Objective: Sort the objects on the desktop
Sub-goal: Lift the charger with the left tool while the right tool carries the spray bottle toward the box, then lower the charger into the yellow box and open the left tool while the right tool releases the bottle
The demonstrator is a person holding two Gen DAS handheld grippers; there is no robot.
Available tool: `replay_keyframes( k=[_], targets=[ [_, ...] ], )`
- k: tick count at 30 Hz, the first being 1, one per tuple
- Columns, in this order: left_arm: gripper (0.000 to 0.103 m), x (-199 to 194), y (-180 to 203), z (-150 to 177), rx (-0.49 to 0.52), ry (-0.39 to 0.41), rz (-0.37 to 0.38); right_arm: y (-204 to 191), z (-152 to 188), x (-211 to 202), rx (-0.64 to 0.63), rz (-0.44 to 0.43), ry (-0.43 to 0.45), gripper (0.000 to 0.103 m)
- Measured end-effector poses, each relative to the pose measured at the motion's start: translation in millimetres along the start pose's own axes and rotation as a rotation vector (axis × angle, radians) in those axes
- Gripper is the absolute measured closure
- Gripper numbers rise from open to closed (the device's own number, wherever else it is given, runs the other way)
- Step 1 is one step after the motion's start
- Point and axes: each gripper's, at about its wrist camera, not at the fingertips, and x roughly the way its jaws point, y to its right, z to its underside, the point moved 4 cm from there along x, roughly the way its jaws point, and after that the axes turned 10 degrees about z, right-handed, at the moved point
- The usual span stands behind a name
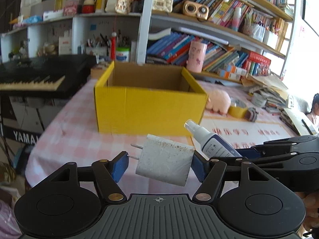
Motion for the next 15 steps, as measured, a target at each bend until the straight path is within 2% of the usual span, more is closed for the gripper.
replay_keyframes(
  k=[9,15],
  targets=[
    [0.036,26.2,-9.2,-62.2,0.033,0.097,-0.021,21.9,-66.5,16.2,-0.021,-0.048,0.082,0.073],
    [0.035,51.3,-17.9,-92.3,0.047,0.114,-0.035,33.8,-115.8,35.2,-0.093,-0.069,0.138,0.073]
  ],
)
